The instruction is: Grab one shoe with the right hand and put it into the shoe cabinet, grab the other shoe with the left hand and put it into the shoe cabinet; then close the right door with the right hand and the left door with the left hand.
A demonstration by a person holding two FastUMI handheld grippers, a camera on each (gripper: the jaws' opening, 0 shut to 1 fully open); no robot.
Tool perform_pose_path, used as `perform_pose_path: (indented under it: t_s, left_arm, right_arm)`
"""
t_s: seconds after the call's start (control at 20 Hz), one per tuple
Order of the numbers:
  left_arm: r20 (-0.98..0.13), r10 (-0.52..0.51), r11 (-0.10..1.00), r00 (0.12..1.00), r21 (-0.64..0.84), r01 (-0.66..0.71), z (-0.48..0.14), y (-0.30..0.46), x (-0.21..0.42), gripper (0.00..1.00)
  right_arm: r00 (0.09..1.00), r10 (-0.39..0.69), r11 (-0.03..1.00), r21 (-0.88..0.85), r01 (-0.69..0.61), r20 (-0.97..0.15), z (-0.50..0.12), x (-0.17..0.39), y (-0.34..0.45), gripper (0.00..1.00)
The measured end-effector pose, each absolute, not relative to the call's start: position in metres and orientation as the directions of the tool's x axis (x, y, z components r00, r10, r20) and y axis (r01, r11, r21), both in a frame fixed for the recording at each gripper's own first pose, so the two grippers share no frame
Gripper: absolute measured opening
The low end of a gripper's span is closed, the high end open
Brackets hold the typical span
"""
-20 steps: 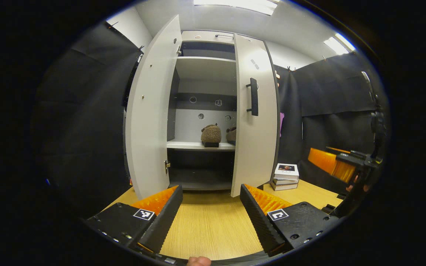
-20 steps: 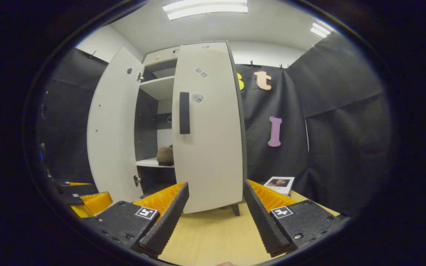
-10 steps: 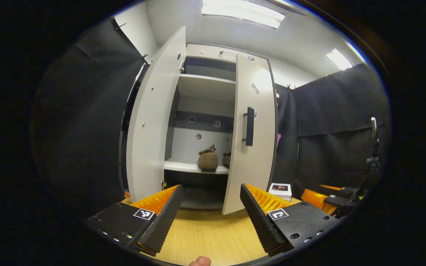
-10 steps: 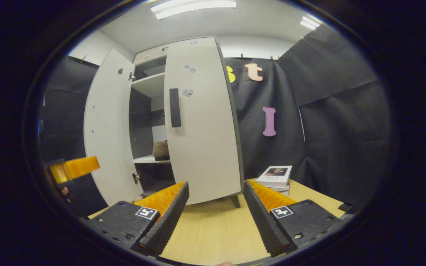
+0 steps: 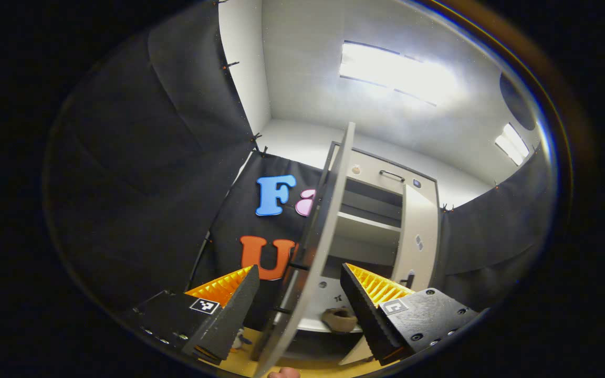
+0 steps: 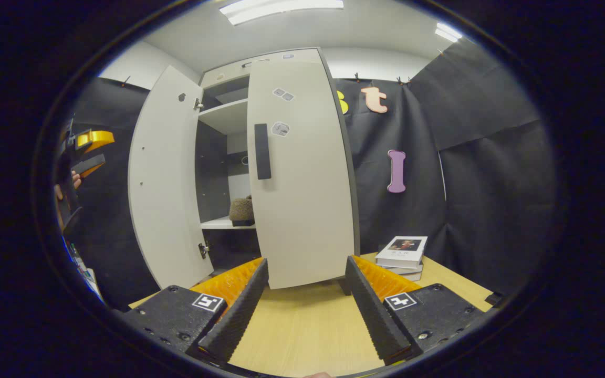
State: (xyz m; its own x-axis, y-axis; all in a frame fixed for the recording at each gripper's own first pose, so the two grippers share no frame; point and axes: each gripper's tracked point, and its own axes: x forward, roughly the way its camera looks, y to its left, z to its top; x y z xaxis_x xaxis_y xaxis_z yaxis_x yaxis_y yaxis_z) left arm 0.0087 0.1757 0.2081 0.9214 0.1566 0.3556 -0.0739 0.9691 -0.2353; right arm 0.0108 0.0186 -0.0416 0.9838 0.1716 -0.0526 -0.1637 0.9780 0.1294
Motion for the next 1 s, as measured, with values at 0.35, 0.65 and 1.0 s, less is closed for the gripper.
perform_pose_path:
  t_s: [0.35, 0.65, 1.0]
  left_arm:
    - [0.211, 0.25, 0.937, 0.945, -0.298, -0.181, 0.161, 0.231, 0.065, 0.99]
    - [0.172, 0.212, 0.939, 0.962, -0.309, -0.152, 0.146, 0.229, 0.097, 0.95]
    - [0.194, 0.228, 0.923, 0.954, -0.355, -0.148, 0.145, 0.223, 0.103, 0.95]
  right_arm:
    - [0.986, 0.153, 0.983, 0.115, -0.144, -0.067, -0.041, 0.011, 0.013, 0.95]
    - [0.991, 0.116, 0.987, 0.115, -0.108, -0.063, -0.037, 0.013, 0.001, 0.96]
    - [0.991, 0.122, 0.987, 0.116, -0.115, -0.057, -0.039, 0.018, 0.002, 0.96]
